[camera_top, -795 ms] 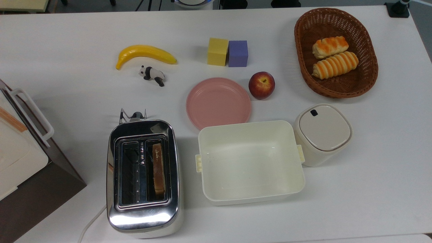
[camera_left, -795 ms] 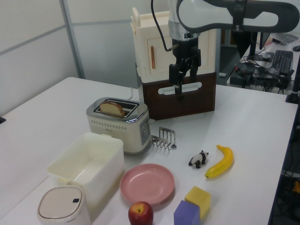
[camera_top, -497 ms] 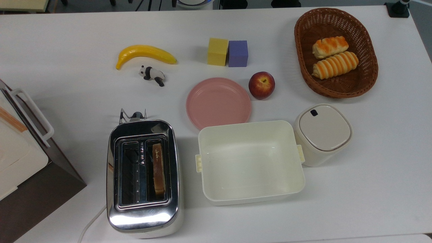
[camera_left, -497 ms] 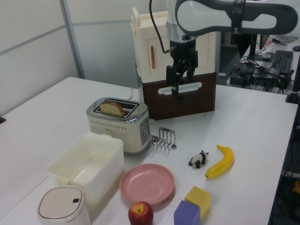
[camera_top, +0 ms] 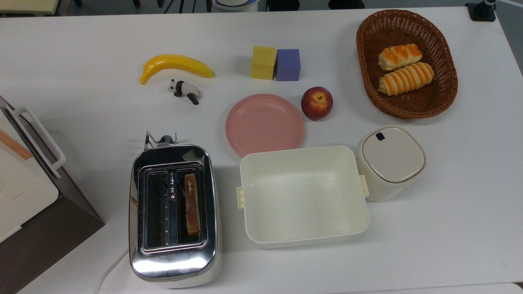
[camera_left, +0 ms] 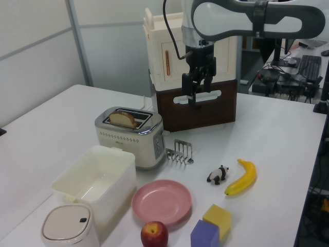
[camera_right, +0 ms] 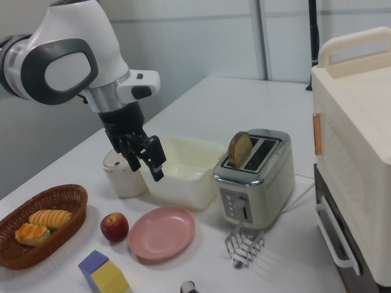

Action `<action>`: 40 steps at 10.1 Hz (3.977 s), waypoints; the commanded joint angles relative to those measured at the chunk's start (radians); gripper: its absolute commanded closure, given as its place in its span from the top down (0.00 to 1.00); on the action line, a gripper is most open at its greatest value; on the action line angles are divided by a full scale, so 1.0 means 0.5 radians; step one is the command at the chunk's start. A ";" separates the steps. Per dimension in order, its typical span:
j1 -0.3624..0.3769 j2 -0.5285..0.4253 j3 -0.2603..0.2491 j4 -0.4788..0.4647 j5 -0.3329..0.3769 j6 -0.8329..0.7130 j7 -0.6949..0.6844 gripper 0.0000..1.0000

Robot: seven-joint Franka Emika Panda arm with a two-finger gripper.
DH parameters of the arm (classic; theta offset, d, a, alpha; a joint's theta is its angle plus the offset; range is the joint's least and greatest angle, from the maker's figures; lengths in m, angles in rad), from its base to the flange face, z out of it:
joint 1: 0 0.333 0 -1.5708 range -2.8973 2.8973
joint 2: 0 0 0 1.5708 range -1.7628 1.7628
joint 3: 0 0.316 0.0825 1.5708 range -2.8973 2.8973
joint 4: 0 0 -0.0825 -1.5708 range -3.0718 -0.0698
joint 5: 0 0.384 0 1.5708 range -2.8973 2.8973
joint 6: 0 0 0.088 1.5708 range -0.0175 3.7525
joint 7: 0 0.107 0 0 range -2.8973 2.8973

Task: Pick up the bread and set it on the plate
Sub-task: 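Move the open gripper from its start pose toward the toaster, then lower the open gripper over the bread slice in the toaster slot, then close the gripper on the bread slice and lift it out of the toaster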

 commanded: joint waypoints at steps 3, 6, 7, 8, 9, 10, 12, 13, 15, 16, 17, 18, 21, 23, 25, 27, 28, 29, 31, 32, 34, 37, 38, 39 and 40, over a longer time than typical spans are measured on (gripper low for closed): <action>0.014 -0.029 -0.019 -0.078 0.028 0.197 -0.150 0.25; 0.014 -0.023 -0.022 -0.078 0.016 0.203 -0.230 1.00; 0.014 0.041 -0.022 -0.050 0.010 0.206 -0.218 1.00; 0.014 0.075 -0.019 -0.032 0.001 0.300 -0.215 1.00; 0.014 0.127 -0.022 -0.028 0.004 0.517 -0.209 1.00; 0.008 0.200 -0.022 -0.025 0.001 0.710 -0.209 1.00; 0.008 0.338 -0.019 -0.001 -0.033 1.036 -0.227 1.00; 0.008 0.424 -0.016 0.057 -0.109 1.065 -0.230 1.00; -0.022 0.578 0.014 0.231 -0.122 1.071 -0.218 1.00; -0.029 0.603 0.066 0.260 -0.125 1.071 -0.203 1.00; -0.041 0.630 0.073 0.263 -0.119 1.071 -0.151 1.00; -0.041 0.694 0.091 0.330 -0.131 1.092 -0.023 1.00; -0.041 0.829 0.122 0.395 -0.208 1.251 0.009 1.00; -0.041 0.915 0.125 0.441 -0.297 1.411 0.006 1.00; -0.050 0.980 0.128 0.469 -0.346 1.534 0.000 1.00; -0.114 1.014 0.211 0.456 -0.434 1.647 -0.006 1.00; -0.115 1.032 0.235 0.456 -0.459 1.657 -0.003 1.00; -0.115 1.038 0.239 0.450 -0.481 1.657 -0.003 1.00; -0.111 1.045 0.251 0.444 -0.481 1.660 0.000 1.00; -0.111 1.057 0.251 0.444 -0.484 1.663 -0.006 1.00; -0.121 1.118 0.251 0.450 -0.502 1.819 -0.006 1.00; -0.133 1.124 0.248 0.447 -0.515 1.835 -0.006 1.00; -0.136 1.127 0.248 0.444 -0.563 1.838 -0.006 0.59; -0.136 1.130 0.248 0.444 -0.576 1.835 0.012 0.09; -0.136 1.127 0.248 0.441 -0.585 1.835 0.009 0.00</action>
